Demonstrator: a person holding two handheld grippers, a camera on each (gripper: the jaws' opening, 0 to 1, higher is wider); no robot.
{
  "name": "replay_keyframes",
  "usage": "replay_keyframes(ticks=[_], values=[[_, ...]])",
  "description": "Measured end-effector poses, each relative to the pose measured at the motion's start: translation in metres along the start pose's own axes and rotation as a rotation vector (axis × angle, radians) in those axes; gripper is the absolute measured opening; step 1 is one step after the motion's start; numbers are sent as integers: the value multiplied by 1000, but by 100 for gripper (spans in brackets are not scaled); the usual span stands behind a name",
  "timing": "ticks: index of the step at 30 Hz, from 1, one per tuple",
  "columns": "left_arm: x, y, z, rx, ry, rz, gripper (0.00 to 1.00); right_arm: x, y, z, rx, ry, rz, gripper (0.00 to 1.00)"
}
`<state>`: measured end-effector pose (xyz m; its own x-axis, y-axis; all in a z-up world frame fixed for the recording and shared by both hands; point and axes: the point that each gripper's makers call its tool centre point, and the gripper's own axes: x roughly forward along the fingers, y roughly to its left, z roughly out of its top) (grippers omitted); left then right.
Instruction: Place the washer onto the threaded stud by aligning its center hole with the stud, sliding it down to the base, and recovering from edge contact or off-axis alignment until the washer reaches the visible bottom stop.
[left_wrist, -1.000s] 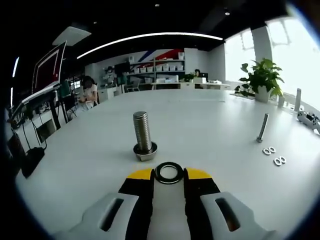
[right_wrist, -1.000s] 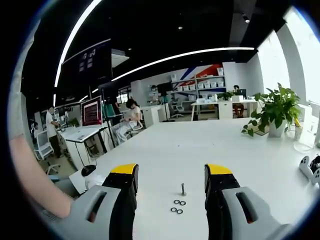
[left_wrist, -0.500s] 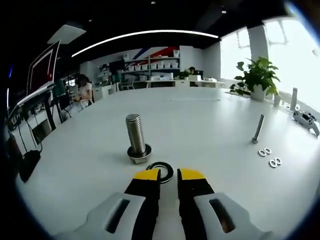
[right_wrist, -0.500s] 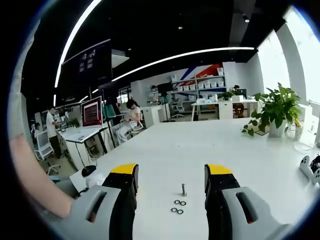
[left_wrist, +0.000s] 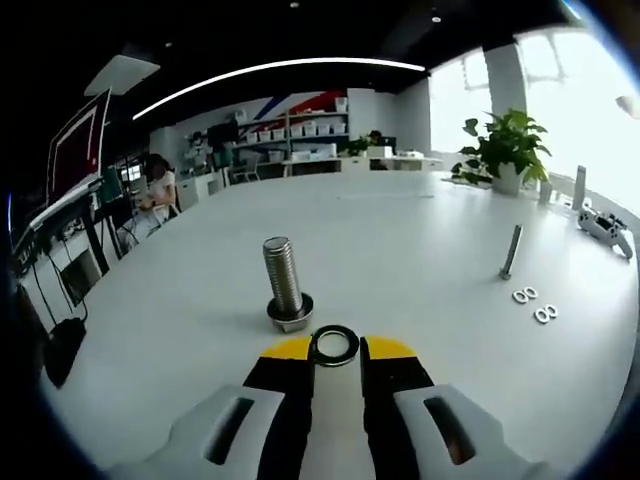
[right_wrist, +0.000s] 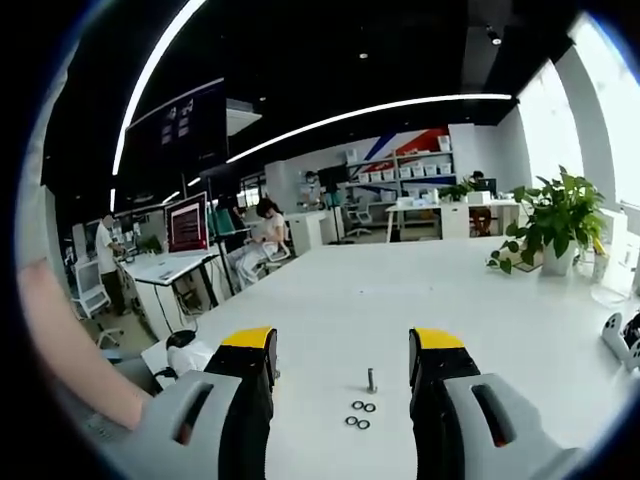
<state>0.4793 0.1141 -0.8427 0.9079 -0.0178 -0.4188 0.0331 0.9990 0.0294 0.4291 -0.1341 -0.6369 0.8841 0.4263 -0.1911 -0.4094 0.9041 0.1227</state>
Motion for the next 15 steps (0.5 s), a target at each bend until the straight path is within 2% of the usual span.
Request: replay_keyframes(ticks=[4, 9, 15], values=[[0, 6, -8, 14, 27, -16, 18, 0, -3, 0, 6, 3, -8, 56], [1, 12, -7, 12, 20, -24, 20, 0, -2, -1, -3, 6, -9, 56], [2, 4, -6, 3, 6, -46, 22, -1, -4, -1, -7, 5, -16, 56]])
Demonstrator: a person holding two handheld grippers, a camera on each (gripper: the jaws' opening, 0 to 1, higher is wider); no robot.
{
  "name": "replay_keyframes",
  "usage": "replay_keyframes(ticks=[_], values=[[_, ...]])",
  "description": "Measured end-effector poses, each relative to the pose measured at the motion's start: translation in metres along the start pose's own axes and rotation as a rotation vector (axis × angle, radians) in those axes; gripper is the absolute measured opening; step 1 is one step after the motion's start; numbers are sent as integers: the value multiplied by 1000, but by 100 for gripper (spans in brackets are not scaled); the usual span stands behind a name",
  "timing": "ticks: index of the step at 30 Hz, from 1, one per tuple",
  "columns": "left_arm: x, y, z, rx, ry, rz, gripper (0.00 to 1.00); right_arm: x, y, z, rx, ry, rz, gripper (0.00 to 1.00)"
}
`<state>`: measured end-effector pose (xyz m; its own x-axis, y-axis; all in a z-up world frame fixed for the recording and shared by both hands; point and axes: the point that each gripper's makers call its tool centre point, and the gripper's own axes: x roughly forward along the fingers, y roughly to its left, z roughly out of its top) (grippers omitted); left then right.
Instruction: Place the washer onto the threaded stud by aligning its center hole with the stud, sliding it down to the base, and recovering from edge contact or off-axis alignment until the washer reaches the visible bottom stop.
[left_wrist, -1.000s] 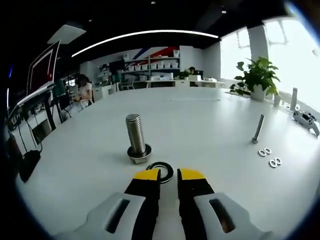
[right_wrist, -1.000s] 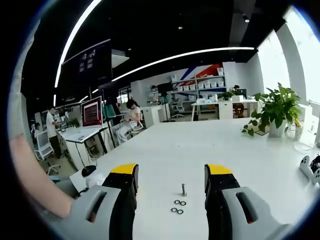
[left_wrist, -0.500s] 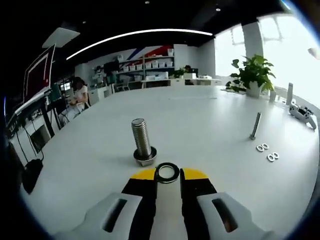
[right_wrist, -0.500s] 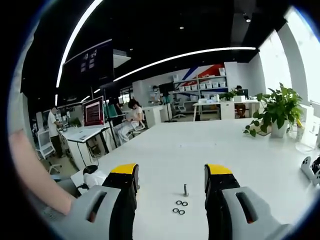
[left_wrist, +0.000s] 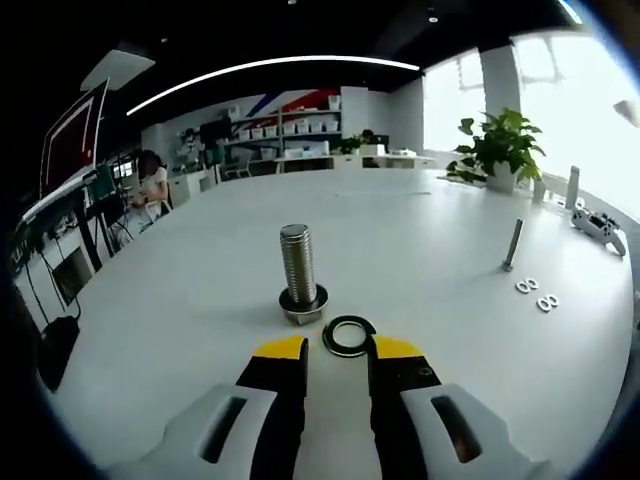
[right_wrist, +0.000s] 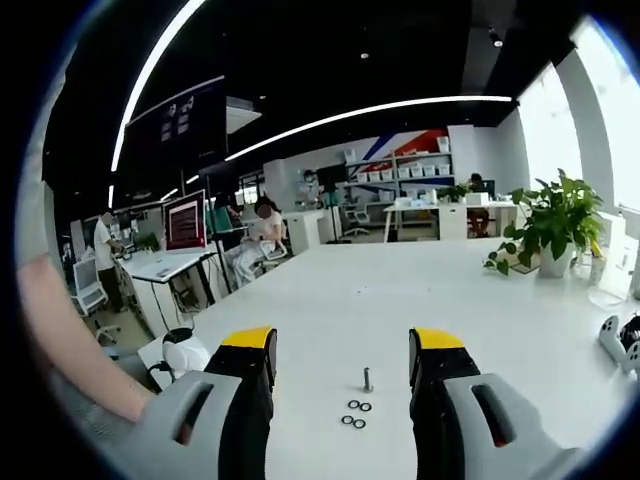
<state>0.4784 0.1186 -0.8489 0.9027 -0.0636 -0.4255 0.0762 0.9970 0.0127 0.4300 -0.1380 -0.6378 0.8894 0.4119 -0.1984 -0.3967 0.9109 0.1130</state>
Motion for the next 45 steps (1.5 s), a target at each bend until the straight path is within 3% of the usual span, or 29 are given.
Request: replay_keyframes(ticks=[10, 20, 33, 45], values=[[6, -5, -1, -1, -4, -12, 23, 0, 0, -1, -4, 4, 0, 56], [-1, -15, -2, -16, 3, -10, 23, 0, 0, -1, -8, 5, -2, 56], [9, -7, 1, 0, -19, -18, 30, 0, 0, -2, -4, 8, -5, 56], [9, -16, 2, 5, -39, -21, 24, 0, -2, -2, 1, 10, -8, 56]])
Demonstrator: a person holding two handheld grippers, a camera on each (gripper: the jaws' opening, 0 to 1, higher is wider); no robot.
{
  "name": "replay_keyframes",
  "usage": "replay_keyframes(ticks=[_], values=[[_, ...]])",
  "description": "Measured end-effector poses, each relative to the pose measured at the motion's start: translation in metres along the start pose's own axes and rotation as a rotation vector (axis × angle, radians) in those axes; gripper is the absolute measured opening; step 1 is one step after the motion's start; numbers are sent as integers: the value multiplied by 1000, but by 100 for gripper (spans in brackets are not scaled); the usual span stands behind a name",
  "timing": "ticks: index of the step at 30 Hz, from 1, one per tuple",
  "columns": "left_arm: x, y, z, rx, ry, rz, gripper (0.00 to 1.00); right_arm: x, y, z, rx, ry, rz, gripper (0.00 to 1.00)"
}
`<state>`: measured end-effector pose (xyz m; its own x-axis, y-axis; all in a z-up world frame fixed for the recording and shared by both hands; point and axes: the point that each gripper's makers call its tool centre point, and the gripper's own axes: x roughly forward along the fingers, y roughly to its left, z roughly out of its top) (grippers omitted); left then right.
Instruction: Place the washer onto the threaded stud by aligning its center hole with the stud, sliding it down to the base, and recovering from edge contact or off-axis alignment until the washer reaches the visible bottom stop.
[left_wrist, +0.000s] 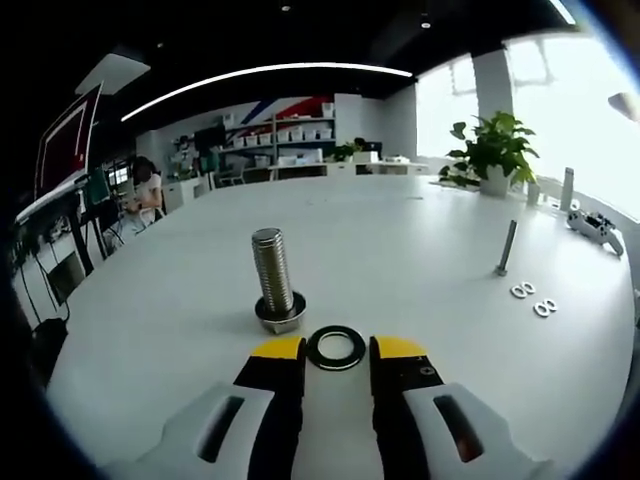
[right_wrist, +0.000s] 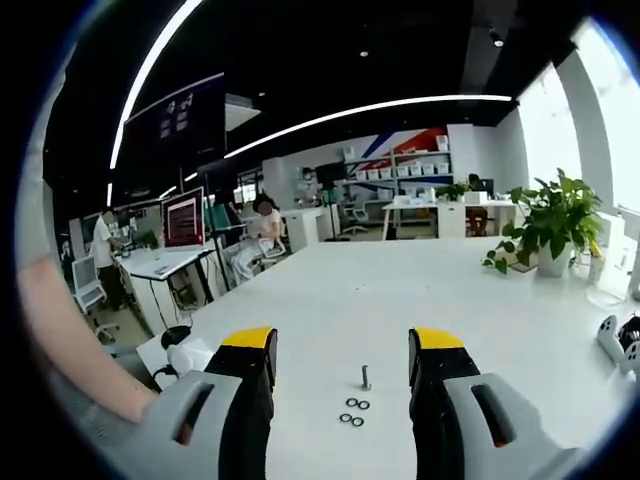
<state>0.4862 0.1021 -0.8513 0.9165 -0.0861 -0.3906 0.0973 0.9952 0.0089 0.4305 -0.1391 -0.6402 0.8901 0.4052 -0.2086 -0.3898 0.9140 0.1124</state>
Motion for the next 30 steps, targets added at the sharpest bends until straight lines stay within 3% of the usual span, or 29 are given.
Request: replay_keyframes(ticks=[30], values=[[-4, -2, 2, 3, 10, 3, 22, -1, -2, 0, 5, -3, -2, 55]])
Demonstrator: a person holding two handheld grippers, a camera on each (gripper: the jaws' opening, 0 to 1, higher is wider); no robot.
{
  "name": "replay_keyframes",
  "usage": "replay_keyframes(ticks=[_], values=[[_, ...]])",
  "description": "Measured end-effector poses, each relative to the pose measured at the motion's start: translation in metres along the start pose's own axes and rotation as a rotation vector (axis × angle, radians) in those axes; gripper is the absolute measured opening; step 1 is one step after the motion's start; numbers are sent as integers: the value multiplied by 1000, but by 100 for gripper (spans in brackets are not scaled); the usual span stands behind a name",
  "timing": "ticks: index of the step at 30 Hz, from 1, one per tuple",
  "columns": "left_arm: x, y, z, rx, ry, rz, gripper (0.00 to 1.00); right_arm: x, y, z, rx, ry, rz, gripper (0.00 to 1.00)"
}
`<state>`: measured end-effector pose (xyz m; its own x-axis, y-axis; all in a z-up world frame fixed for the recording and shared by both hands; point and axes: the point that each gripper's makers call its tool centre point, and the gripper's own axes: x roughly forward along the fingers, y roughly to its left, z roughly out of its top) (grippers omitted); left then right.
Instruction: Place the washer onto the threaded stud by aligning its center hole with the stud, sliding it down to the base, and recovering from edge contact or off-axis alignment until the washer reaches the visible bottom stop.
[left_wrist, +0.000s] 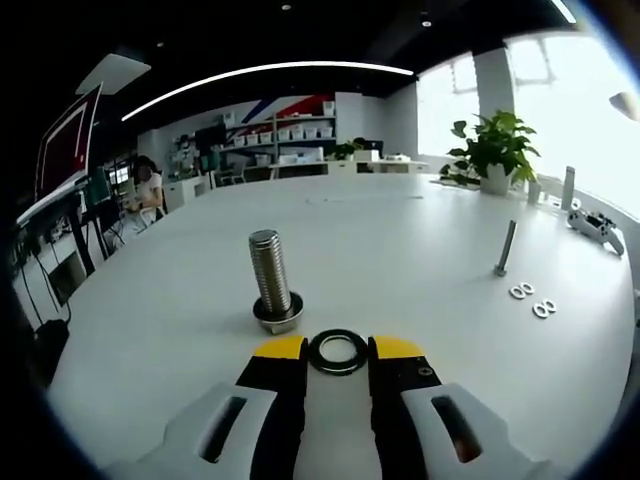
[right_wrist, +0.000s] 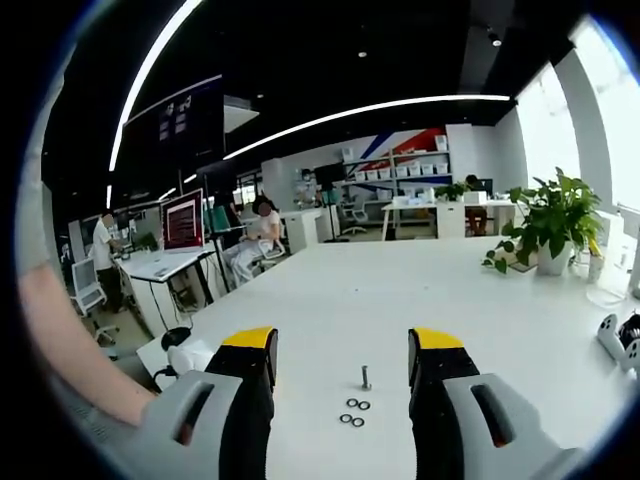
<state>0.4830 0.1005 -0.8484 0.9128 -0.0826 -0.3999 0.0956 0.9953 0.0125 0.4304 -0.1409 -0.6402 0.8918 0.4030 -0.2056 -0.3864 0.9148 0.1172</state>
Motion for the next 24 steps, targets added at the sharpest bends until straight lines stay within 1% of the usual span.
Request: replay_keyframes(ticks=[8, 11, 12, 13, 14, 16, 17, 24], values=[[0, 0, 2, -3, -1, 2, 22, 0, 0, 0, 0, 0, -1, 56], [0, 0, -1, 2, 9, 3, 22, 0, -1, 0, 4, 1, -1, 56], [-1, 0, 2, 8, -10, 0, 19, 0, -1, -1, 4, 2, -1, 56], [-2, -1, -1, 2, 10, 2, 19, 0, -1, 0, 3, 1, -1, 56], [-2, -1, 0, 2, 1, -3, 19, 0, 0, -1, 4, 1, -1, 56], [0, -3, -1, 13, 6, -8, 25, 0, 0, -1, 4, 2, -1, 56], [0, -3, 0, 3, 0, -13, 25, 0, 0, 0, 3, -2, -2, 56], [-2, 1, 0, -4, -4, -2, 28, 1, -1, -1, 4, 4, -4, 56]])
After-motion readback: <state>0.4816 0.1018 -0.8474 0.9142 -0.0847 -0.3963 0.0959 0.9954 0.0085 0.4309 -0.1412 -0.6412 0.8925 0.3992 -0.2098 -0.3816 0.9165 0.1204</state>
